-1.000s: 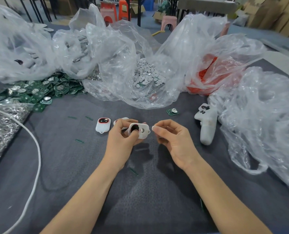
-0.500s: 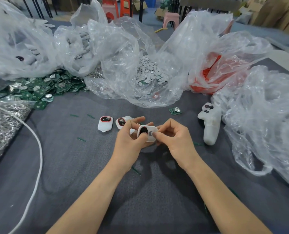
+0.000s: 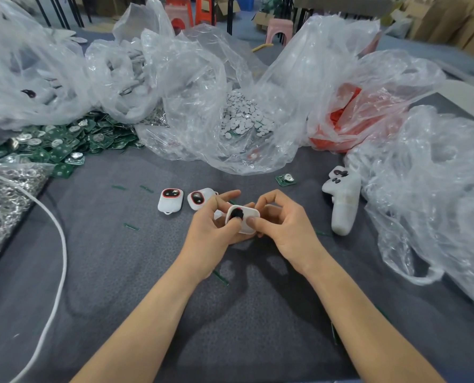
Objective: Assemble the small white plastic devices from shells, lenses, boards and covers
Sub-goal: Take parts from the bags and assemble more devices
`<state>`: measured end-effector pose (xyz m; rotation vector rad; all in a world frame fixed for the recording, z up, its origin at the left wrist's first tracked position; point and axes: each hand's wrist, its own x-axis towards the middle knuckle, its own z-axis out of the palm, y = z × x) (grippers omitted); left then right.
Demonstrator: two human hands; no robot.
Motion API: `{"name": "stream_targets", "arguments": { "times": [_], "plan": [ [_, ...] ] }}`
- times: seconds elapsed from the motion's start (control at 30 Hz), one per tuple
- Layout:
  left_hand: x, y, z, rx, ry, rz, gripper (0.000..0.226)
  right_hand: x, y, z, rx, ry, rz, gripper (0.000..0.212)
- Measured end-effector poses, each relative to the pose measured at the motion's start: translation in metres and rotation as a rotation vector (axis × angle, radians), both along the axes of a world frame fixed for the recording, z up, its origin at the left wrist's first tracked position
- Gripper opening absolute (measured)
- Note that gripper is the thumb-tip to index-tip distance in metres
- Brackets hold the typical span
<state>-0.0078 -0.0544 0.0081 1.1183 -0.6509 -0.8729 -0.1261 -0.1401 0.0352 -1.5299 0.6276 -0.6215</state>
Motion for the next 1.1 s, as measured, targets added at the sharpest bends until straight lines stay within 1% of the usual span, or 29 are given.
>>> {"name": "stream_targets", "arguments": {
  "times": [0.13, 0.23, 0.3, 0.43, 0.5, 0.57, 0.67, 0.7, 0.8, 0.9, 0.97, 1.07, 1.1],
  "plan": [
    [0.002, -0.001, -0.003, 0.071, -0.142, 0.025, 0.022, 0.0, -0.002, -0.003, -0.081, 0.07, -0.021, 0.022],
    [0.002, -0.002, -0.003, 0.117, -0.228, 0.051, 0.021, 0.001, -0.002, -0.006, -0.167, 0.165, -0.02, 0.015],
    [0.0, -0.002, -0.002, 0.17, -0.33, 0.084, 0.019, 0.0, -0.002, -0.007, -0.208, 0.217, -0.032, 0.011],
    [-0.005, -0.003, -0.001, 0.249, -0.542, 0.189, 0.015, -0.001, -0.003, -0.007, -0.196, 0.241, -0.055, 0.01],
    [-0.007, -0.004, -0.002, 0.279, -0.593, 0.22, 0.011, -0.001, -0.003, -0.007, -0.215, 0.274, -0.083, 0.01],
    [-0.008, -0.006, -0.003, 0.299, -0.617, 0.243, 0.011, -0.001, -0.003, -0.007, -0.244, 0.311, -0.106, 0.012],
    [-0.01, -0.005, -0.003, 0.302, -0.704, 0.293, 0.023, -0.002, -0.003, -0.007, -0.256, 0.327, -0.113, 0.019],
    [-0.011, -0.004, -0.003, 0.302, -0.746, 0.313, 0.024, -0.003, -0.004, -0.007, -0.244, 0.315, -0.12, 0.023],
    [-0.011, -0.004, -0.005, 0.312, -0.866, 0.347, 0.017, -0.004, -0.007, -0.007, -0.236, 0.299, -0.163, 0.033],
    [-0.009, -0.005, -0.005, 0.313, -0.909, 0.354, 0.014, -0.005, -0.009, -0.009, -0.239, 0.299, -0.154, 0.032],
    [-0.01, -0.006, -0.005, 0.315, -0.938, 0.346, 0.013, -0.004, -0.009, -0.012, -0.298, 0.313, -0.167, 0.028],
    [-0.011, -0.007, -0.004, 0.324, -0.964, 0.318, 0.004, -0.001, -0.008, -0.016, -0.485, 0.341, -0.23, 0.022],
    [-0.011, -0.007, -0.004, 0.325, -0.966, 0.308, 0.005, 0.0, -0.009, -0.017, -0.527, 0.352, -0.242, 0.019]
  ]
}}
